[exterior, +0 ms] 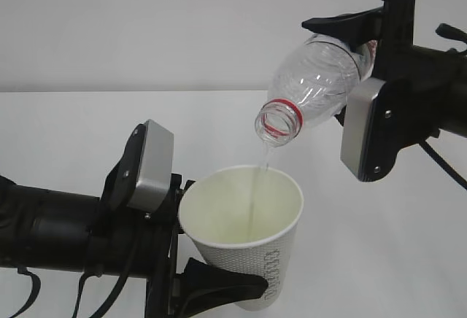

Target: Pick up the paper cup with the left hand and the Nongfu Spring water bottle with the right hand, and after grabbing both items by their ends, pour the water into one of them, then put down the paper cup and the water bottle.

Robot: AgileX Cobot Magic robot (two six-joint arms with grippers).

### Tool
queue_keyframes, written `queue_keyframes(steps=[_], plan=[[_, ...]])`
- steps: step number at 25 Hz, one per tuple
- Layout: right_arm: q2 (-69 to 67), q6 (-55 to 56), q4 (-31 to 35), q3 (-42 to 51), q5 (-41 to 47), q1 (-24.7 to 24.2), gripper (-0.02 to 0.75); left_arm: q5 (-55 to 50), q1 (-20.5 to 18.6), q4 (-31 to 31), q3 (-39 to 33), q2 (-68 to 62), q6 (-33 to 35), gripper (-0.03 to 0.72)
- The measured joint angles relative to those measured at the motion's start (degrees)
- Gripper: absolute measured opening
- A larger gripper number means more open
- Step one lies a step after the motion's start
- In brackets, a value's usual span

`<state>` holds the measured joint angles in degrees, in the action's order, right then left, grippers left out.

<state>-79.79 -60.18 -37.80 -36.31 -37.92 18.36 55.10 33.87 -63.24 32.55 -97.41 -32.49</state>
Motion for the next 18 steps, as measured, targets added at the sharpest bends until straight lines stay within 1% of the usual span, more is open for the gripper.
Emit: queue_keyframes(steps=[5, 10, 18], plan=[[0.0, 0.0, 0.0, 0.0, -0.13, 0.0, 0.521, 0.0, 0.12, 0.0, 0.0, 0.0, 0.0, 0.528], [0.0, 0.0, 0.0, 0.0, -0.13, 0.0, 0.521, -2.08, 2.3, -0.1, 0.0, 0.0, 0.0, 0.528], [0.0, 0.0, 0.0, 0.0, -0.28, 0.05, 0.521, -3.67, 2.53, 0.58, 0.0, 0.0, 0.0, 0.528]])
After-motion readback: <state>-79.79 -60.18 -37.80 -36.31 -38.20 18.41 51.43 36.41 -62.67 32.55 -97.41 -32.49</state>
